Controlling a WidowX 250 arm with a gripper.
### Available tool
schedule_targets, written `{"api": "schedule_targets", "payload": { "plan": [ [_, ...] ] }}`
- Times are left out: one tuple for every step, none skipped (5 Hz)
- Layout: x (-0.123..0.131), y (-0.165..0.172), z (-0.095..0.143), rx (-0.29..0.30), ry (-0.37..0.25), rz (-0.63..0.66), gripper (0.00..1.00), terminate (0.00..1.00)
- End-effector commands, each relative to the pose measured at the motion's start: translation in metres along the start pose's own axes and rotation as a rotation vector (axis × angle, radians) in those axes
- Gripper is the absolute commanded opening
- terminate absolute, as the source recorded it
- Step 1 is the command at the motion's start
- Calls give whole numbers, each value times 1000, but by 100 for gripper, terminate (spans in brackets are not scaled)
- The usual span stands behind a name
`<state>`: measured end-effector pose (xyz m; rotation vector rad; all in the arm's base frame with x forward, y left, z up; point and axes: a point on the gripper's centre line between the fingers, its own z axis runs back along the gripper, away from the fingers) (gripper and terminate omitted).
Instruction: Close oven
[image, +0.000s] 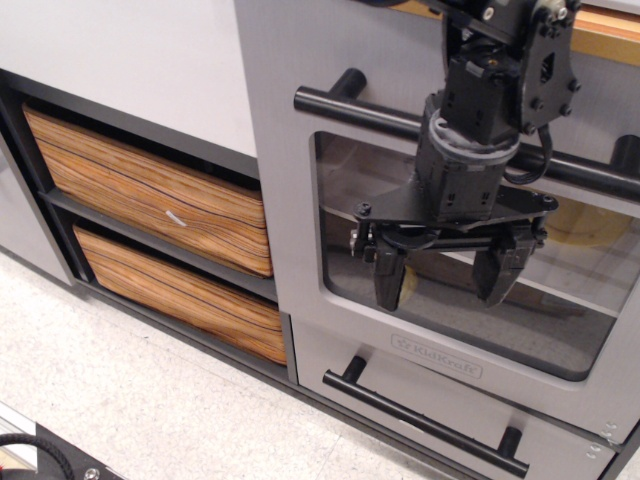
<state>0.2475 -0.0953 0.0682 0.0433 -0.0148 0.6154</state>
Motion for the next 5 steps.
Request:
{"api": "schedule_targets", "payload": {
  "plan": [
    [15, 0, 24, -36, -28, 1, 100, 0],
    [15, 0, 24, -36, -28, 1, 100, 0],
    [15, 0, 24, -36, -28, 1, 100, 0],
    [15, 0, 24, -36, -28, 1, 100, 0],
    [15, 0, 24, -36, -28, 1, 100, 100]
  ]
}}
